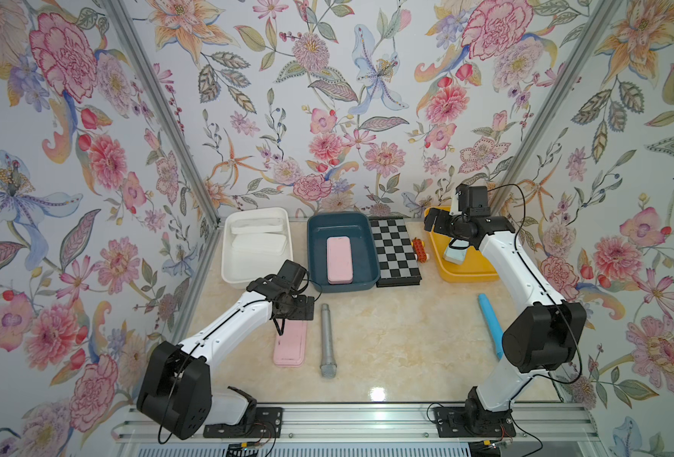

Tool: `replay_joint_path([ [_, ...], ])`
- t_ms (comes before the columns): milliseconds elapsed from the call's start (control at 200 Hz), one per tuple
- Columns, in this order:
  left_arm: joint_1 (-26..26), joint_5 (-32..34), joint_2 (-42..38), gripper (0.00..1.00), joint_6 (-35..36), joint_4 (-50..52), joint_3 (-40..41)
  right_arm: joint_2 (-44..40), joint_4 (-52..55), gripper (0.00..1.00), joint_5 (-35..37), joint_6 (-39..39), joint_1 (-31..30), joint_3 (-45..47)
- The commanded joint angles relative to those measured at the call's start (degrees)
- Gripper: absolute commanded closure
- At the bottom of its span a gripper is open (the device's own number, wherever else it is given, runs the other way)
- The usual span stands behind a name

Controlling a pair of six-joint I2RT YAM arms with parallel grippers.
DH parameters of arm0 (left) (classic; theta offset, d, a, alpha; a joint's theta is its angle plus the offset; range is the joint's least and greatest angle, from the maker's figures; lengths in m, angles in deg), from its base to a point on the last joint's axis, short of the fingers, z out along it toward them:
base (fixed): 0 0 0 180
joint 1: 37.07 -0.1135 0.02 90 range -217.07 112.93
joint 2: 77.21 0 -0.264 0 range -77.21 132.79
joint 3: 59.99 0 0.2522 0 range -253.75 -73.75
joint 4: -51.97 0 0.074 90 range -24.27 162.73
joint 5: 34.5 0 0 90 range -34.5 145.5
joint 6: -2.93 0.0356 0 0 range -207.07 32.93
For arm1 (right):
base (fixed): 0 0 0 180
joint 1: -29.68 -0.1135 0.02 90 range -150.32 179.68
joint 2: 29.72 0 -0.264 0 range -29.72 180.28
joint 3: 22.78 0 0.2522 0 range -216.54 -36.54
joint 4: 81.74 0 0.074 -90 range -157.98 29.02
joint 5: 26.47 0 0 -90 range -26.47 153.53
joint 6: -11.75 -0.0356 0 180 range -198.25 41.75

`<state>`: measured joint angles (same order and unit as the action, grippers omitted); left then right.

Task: Place the pencil cases by color into the storage box
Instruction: Pick up the pencil case from the center of the board.

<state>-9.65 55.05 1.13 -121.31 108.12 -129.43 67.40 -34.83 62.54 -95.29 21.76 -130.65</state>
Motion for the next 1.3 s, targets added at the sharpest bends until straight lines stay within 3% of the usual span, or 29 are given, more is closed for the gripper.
replay_joint_path([
  [0, 2.12, 3.99, -2.11, 0.02, -1.57, 0.72, 1.78, -4.49, 0.23, 0.00, -4.22, 1.28, -0.35, 4.51],
  [205, 2.29, 4.80, -1.49, 0.02, -3.71, 0.51, 5.22, -12.44, -0.92, 0.00, -5.74, 0.56, -4.10, 10.34],
  [520, 1.88, 5.45, 2.19, 0.02, -0.55, -0.88, 5.42, -13.73, 1.35, 0.00, -5.32, 1.13, -8.16, 11.40],
  [885, -2.44, -1.87, 6.07, 0.02, 3.66, -3.32, 5.87, -12.61, 0.96, 0.00, -5.16, 1.06, -8.51, 11.81],
  [1295, 3.48, -4.47, 0.33, 0.02, -0.79, 0.93, 8.75, -11.10, -0.16, 0.00, -5.51, 0.93, -8.62, 12.66],
])
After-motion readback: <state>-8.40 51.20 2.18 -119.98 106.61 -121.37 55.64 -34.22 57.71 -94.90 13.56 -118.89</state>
